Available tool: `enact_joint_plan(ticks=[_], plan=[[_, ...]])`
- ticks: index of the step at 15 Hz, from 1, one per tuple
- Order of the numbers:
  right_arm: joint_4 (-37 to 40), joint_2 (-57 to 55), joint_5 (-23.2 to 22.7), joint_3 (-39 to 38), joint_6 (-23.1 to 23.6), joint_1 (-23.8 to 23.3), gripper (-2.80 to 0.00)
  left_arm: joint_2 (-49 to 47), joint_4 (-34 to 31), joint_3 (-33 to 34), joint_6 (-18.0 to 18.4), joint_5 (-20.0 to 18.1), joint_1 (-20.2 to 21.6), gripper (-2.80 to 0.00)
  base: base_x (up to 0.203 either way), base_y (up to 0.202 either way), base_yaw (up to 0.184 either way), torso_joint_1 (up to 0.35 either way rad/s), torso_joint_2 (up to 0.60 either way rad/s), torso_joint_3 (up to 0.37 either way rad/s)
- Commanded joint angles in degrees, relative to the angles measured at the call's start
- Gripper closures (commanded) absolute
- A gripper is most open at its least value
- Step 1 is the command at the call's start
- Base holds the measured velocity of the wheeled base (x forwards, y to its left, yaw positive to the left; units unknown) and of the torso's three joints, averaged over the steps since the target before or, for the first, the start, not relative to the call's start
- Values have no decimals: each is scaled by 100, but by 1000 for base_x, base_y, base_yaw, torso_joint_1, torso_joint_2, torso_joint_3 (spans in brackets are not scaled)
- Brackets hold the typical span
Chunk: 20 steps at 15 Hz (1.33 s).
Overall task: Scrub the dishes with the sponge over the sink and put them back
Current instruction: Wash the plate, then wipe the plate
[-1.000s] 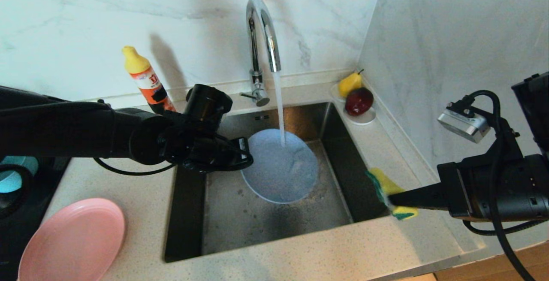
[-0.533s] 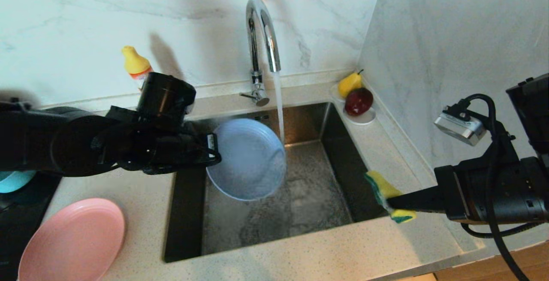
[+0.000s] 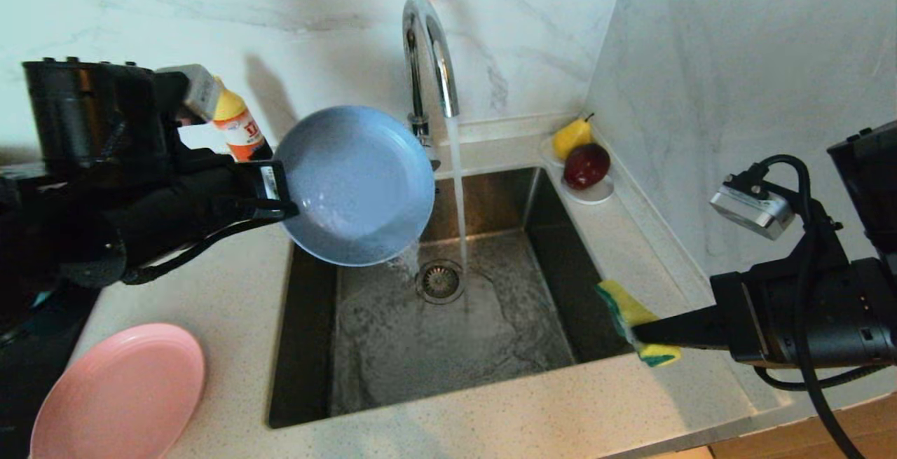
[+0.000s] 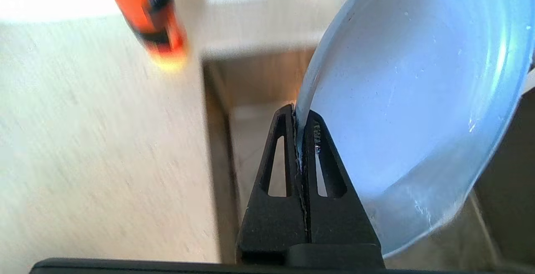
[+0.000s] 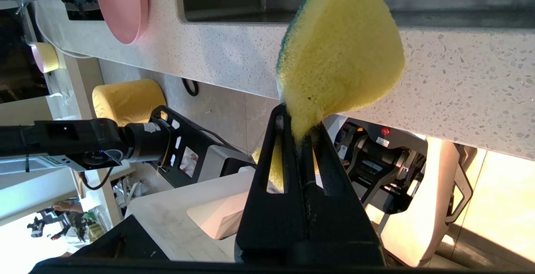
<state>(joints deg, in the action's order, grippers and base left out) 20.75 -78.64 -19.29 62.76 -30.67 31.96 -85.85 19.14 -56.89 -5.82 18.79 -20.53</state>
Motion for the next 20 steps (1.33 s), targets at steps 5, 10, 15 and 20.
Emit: enact_joint_plan(ticks=[5, 10, 15, 20], plan=[[8, -37, -14, 17, -9, 38, 0, 367, 2511, 1024, 663, -107, 5, 0, 0, 0, 0, 0, 0, 0], [51, -20, -40, 17, -18, 53, 0, 557, 3715, 1607, 844, -819, 5, 0, 0, 0, 0, 0, 0, 0], [61, 42, -40, 17, -18, 91, 0, 573, 3491, 1784, 796, -831, 95, 0, 0, 0, 0, 0, 0, 0], [61, 112, -49, 0, -18, 126, 0, 1135, 1254, 1716, 53, -1185, 110, 0, 0, 0, 0, 0, 0, 0]])
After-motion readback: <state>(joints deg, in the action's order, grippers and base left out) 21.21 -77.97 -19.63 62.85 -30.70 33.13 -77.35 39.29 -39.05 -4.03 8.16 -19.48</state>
